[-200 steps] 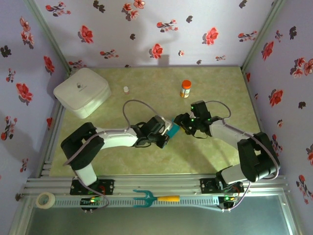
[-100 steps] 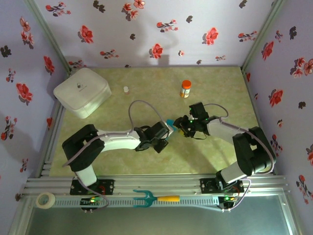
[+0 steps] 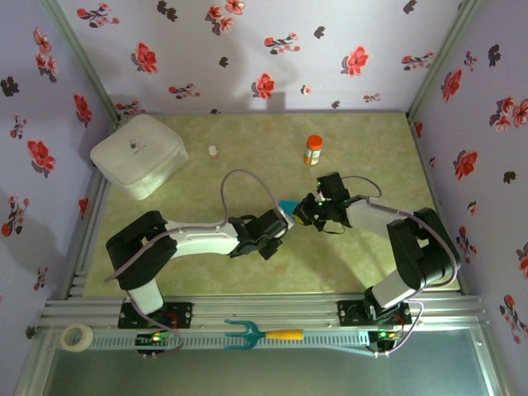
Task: Fold a paper plane with a square sheet of paper (pick it up from the middle)
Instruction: Fold the wing for the fifth time at the center of the table.
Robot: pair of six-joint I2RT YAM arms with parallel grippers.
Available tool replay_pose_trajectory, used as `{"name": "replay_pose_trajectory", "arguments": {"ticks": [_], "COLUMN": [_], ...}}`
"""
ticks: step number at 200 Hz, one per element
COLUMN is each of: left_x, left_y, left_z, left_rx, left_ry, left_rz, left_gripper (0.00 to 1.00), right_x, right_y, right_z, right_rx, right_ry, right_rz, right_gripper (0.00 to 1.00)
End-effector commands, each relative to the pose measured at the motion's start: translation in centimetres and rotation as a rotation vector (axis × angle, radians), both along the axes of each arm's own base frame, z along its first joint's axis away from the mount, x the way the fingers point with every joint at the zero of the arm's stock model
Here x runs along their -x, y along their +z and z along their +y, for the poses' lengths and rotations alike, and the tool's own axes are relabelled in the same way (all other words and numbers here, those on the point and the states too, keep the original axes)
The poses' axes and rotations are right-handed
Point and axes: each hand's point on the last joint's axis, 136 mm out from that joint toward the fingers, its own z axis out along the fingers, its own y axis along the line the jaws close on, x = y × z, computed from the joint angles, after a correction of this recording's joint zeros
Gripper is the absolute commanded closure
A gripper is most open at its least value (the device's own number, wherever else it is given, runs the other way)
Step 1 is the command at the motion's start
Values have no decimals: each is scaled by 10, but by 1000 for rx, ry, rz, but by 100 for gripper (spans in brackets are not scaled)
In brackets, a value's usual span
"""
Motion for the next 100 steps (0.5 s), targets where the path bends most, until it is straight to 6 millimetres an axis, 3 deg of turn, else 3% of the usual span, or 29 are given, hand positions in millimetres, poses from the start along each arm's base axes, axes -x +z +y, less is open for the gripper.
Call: {"name": "replay_pose_trajectory", "arguments": {"ticks": [1,64,100], "left_x": [-4,-7,-7], "left_y": [1,-1,-1], "left_z": [2,6,5], "left_rx": [-47,-76,-72], "left_ry": [4,28,28], "left_rz": [-47,-79,-78], "left_gripper": [79,76,85], "right_x": [4,3,4], "right_y": [3,5,3], "right_z": [5,7,6], "right_rx": [-36,-55,-52], "right_ry": [2,0,1], "right_rz": [-2,-4,3], "right_gripper": [98,100,100]}}
